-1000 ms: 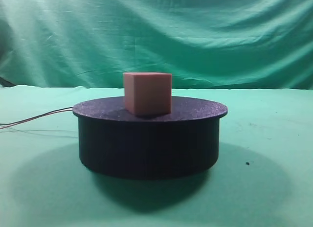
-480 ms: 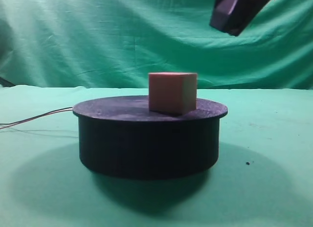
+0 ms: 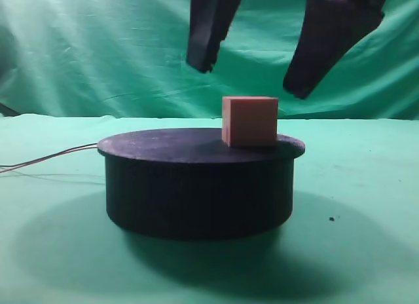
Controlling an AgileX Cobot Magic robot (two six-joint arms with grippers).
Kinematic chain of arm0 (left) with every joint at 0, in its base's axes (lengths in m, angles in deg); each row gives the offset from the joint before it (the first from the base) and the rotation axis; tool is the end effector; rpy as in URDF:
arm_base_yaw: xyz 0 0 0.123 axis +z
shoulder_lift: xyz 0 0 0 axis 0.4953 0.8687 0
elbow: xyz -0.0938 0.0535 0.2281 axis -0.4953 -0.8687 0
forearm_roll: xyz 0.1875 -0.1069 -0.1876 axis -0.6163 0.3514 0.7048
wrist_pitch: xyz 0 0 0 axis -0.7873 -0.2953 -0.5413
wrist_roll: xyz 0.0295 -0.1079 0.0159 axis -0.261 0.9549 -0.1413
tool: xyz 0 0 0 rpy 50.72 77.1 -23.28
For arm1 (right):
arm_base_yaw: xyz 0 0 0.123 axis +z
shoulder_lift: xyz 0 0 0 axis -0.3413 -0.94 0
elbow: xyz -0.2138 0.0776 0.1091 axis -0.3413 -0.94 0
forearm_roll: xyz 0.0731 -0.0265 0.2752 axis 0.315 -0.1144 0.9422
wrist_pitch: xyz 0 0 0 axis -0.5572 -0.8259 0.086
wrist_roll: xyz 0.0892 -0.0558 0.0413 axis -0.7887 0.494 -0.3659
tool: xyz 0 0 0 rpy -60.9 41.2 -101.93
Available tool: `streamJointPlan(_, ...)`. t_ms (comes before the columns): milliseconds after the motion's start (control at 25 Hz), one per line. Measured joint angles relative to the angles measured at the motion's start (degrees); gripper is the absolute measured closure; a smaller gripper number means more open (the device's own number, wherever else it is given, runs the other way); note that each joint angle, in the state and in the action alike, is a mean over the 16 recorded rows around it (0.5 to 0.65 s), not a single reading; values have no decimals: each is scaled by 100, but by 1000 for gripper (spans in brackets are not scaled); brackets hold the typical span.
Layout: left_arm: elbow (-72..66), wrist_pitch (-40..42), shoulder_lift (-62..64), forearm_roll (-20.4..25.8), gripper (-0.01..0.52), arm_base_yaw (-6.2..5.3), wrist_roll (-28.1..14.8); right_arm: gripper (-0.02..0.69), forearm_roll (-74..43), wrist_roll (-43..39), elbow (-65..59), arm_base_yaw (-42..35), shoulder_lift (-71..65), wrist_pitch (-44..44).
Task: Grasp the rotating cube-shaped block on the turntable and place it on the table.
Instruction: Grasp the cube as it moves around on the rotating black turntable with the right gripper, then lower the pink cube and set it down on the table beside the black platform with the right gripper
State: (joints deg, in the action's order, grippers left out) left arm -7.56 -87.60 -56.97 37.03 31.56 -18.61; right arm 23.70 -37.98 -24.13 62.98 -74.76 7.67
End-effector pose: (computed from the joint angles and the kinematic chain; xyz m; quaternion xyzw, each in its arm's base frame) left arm 0.1407 0.0135 0.1677 0.0147 0.7978 0.0799 0.5975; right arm 0.2434 0.2431 0.1461 -0.3293 0.9267 0.1167 0.1384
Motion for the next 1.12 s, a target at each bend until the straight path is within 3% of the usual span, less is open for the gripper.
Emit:
streamJointPlan(280,0,0,0,0,514,0,0,425,-731,-407,241,-266,299,-480)
streamJointPlan(680,0,0,0,0,514,0,0,427,-867,-607,-719,-993,775,-230)
streamJointPlan(840,0,0,0,0,514,0,0,398,-580,-495,-1273,-1167,728,235)
streamJointPlan(1120,0,0,0,0,514,0,0,246,-252,-443,-1616,-1181,620,677)
